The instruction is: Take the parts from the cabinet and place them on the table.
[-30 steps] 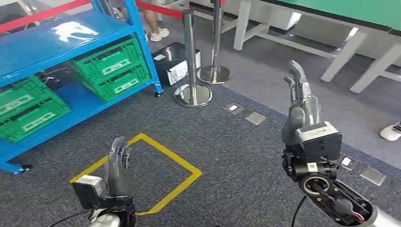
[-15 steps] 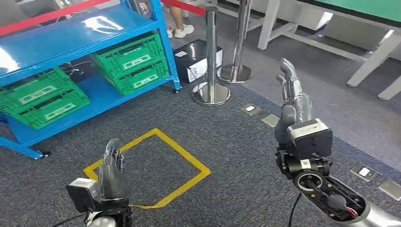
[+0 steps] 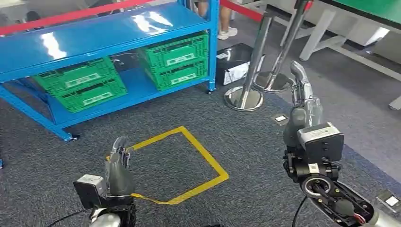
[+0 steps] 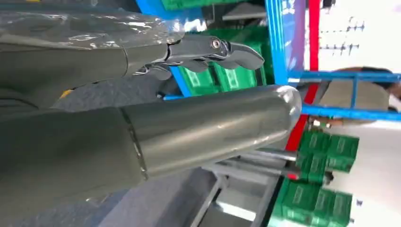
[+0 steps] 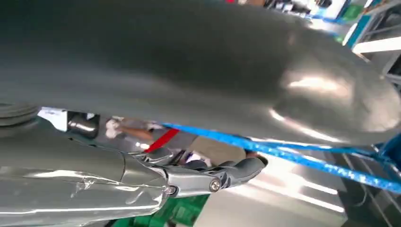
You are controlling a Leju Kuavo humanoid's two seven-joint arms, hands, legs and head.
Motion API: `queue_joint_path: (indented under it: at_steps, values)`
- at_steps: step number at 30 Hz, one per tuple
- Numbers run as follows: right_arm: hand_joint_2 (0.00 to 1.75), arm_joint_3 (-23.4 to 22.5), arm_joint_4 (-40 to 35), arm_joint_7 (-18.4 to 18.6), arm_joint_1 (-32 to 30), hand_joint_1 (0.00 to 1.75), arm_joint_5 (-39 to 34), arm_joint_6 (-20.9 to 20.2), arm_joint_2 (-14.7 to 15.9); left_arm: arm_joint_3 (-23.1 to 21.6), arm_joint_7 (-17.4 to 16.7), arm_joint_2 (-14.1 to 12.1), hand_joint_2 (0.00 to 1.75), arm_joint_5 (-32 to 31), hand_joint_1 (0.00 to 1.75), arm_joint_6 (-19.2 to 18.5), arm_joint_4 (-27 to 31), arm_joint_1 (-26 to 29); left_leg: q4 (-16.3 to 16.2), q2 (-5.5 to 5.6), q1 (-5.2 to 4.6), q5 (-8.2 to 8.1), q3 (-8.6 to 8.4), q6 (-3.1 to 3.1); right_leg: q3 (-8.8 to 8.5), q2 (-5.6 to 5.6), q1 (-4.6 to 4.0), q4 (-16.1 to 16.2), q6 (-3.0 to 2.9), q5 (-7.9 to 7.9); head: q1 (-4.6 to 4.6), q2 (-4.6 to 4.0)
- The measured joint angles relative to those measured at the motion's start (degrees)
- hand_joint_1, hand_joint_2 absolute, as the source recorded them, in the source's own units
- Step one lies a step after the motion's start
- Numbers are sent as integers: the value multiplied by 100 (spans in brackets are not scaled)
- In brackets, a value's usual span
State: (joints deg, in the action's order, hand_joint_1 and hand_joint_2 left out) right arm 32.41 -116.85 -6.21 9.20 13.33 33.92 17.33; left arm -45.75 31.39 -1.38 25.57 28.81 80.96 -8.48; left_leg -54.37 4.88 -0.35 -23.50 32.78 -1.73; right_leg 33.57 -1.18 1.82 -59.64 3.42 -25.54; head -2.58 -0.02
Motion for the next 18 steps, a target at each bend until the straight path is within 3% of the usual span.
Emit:
queue_joint_path:
  at_steps: [1, 2, 5, 6, 7, 8, 10, 11, 12, 13, 15, 16, 17, 18]
  values:
    - [0, 0, 2, -2, -2, 0, 0, 0, -2, 0, 0, 0, 0, 0, 0, 0, 0, -1, -43, 52, 1, -25, 45, 31, -133, -314, 47, 260, 0, -49, -24, 0]
    - [0, 2, 0, 0, -7, 0, 0, 0, 0, 0, -4, 0, 0, 7, 0, 0, 0, -9, -131, 115, -24, -34, 106, 55, -114, -313, 25, 324, -32, -45, -17, 0]
    - [0, 4, 0, -2, -3, 0, -4, 13, -2, 0, -4, -4, 0, 4, 0, -4, 0, 8, -70, 238, 8, 8, 136, 143, -121, -152, -10, 311, -123, -32, 29, 2]
    - [0, 4, 0, -2, 2, 0, -4, 18, -2, 0, -4, -11, 0, 6, 0, -4, 2, 6, -102, 252, 1, -12, 144, 163, -157, -69, 46, 363, -163, -12, 19, 0]
    - [0, 2, 0, 0, 3, 0, -4, 17, -2, 0, 0, -7, 0, 2, 0, -4, 4, 2, -251, -36, -28, -118, 198, 208, -180, -17, 42, 379, -185, -14, 57, 0]
    - [0, 4, 0, -4, 0, 0, -4, 17, -2, 0, 2, -11, 0, 4, 0, -4, 4, -17, -618, -245, -9, -323, 385, 257, -186, 53, 40, 382, -224, -18, 171, 0]
    - [0, 4, 0, -2, -10, 0, -4, 26, -2, 0, 2, -9, 0, 6, 0, -7, 4, -15, -1581, -413, 33, -731, 887, 318, -185, 186, 25, 381, -237, -32, 197, 0]
    - [0, 4, 0, -2, -12, 0, -4, 26, -2, 0, 2, -9, 0, 7, 0, -7, 2, -10, -1908, -438, 45, -813, 1069, 336, -185, 251, 25, 381, -242, -40, 199, 0]
    - [0, 4, 0, -2, -13, 0, -4, 28, -2, 0, 2, -13, 0, 9, 0, -7, 2, -8, -1949, -447, 61, -746, 1117, 345, -192, 319, 25, 381, -236, -49, 210, 0]
    - [0, 4, 0, -2, -11, 0, -4, 28, -2, 0, 2, -15, 0, 13, 0, -7, 2, -9, -1680, -454, 69, -557, 997, 338, -205, 377, 25, 381, -228, -60, 217, 0]
    - [0, 4, 0, -2, -9, 0, -4, 35, -2, 0, 2, -15, 0, 15, 0, -7, 2, -11, -609, -569, 54, -61, 436, 273, -257, 480, 24, 382, -206, -93, 219, 0]
    - [0, 4, -2, -2, -7, 0, -4, 35, -2, 0, 2, -13, 0, 15, 0, -7, 4, -18, -144, -830, 8, 77, 169, 209, -286, 515, 22, 385, -184, -108, 221, 0]
    - [0, 4, 0, -4, -8, 0, -4, 35, -2, 0, 4, -13, 0, 18, 0, -9, 2, -29, -59, -907, -48, 34, 141, 167, -295, 558, -22, 386, -141, -134, 214, 0]
    - [0, 4, 0, -2, -8, 0, -4, 37, -2, 0, 22, -9, 0, 20, 0, -11, 4, -34, -45, -817, -59, 43, 155, 138, -310, 589, -11, 392, -120, -144, 212, 0]
